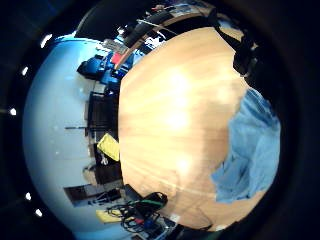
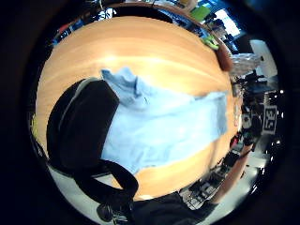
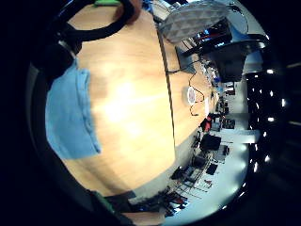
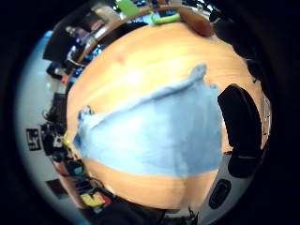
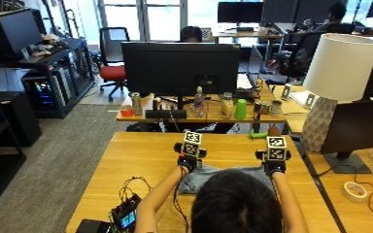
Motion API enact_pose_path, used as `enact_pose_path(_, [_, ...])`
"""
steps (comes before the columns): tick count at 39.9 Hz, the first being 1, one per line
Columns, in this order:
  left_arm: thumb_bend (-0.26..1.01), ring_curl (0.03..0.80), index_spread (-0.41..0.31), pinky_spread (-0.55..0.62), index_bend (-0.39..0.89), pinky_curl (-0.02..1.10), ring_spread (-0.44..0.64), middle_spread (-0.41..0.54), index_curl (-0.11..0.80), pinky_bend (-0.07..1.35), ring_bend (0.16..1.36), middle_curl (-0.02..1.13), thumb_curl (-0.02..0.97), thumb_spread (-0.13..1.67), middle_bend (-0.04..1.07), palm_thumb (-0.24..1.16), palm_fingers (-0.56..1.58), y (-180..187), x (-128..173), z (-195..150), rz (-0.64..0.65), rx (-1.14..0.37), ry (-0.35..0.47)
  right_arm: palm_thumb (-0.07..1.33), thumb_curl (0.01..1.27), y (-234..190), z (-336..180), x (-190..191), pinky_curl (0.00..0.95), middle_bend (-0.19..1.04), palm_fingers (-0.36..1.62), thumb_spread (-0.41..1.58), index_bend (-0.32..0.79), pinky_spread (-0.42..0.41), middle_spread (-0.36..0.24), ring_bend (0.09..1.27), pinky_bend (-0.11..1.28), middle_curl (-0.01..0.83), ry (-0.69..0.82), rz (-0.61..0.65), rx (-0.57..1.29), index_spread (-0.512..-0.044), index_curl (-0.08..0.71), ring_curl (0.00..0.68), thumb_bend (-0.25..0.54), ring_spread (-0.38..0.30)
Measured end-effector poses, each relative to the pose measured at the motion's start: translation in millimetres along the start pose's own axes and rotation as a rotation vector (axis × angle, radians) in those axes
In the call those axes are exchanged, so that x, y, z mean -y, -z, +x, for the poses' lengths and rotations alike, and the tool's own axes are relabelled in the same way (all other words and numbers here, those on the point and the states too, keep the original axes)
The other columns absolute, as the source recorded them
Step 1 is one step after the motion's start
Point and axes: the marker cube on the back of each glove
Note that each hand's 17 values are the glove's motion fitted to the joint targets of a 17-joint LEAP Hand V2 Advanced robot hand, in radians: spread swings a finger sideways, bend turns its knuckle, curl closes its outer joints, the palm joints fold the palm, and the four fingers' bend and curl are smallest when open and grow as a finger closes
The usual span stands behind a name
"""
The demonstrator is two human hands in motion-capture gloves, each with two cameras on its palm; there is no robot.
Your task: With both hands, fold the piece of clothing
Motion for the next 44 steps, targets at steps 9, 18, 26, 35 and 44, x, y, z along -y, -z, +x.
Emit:
enact_pose_path(9, [-0.03, 0.462, -0.051, -0.17, 0.10, 0.48, -0.10, 0.065, 0.275, 0.70, 0.69, 0.29, 0.263, 1.30, 0.06, 0.20, 0.36, -29, -65, 28, -0.314, -0.208, -0.184, 1.02, 0.28, -17, 3, -26, 0.391, 0.22, 0.71, 1.43, 0.09, -0.095, -0.138, 0.56, 0.52, 0.461, 0.056, -0.093, -0.010, -0.322, 0.203, 0.413, -0.010, -0.173])
enact_pose_path(18, [-0.01, 0.441, -0.049, 0.04, 0.20, 0.44, 0.01, 0.118, 0.304, 0.55, 0.68, 0.27, 0.240, 1.28, 0.18, 0.17, 0.18, -67, -82, 34, -0.376, -0.110, -0.288, 0.95, 0.25, -50, 9, -38, 0.380, 0.21, 0.73, 1.44, 0.09, -0.082, -0.135, 0.55, 0.50, 0.453, -0.095, -0.184, -0.064, -0.324, 0.199, 0.407, -0.024, -0.170])
enact_pose_path(26, [-0.01, 0.392, -0.071, 0.17, 0.18, 0.38, 0.05, 0.082, 0.328, 0.45, 0.63, 0.28, 0.234, 1.25, 0.17, 0.18, 0.24, -78, -79, 33, -0.540, -0.078, -0.257, 0.84, 0.22, -64, 11, -50, 0.402, 0.18, 0.74, 1.41, 0.00, -0.094, -0.109, 0.59, 0.63, 0.440, -0.181, -0.385, 0.029, -0.313, 0.149, 0.414, -0.036, -0.132])
enact_pose_path(35, [-0.01, 0.375, -0.078, 0.21, 0.17, 0.37, 0.09, 0.073, 0.343, 0.45, 0.59, 0.28, 0.231, 1.22, 0.15, 0.17, 0.23, -77, -77, 30, -0.610, -0.060, -0.194, 0.89, 0.25, -68, 5, -51, 0.418, 0.18, 0.75, 1.28, 0.02, -0.124, -0.088, 0.66, 0.73, 0.423, -0.174, -0.367, 0.154, -0.299, 0.099, 0.424, 0.008, -0.124])
enact_pose_path(44, [-0.02, 0.363, -0.072, 0.19, 0.16, 0.37, 0.11, 0.083, 0.347, 0.45, 0.59, 0.27, 0.233, 1.19, 0.14, 0.19, 0.20, -74, -80, 35, -0.658, -0.042, -0.233, 0.99, 0.29, -68, 5, -51, 0.406, 0.21, 0.92, 1.17, 0.05, -0.225, -0.103, 0.65, 0.76, 0.424, -0.158, -0.328, 0.168, -0.303, 0.093, 0.411, 0.018, -0.160])
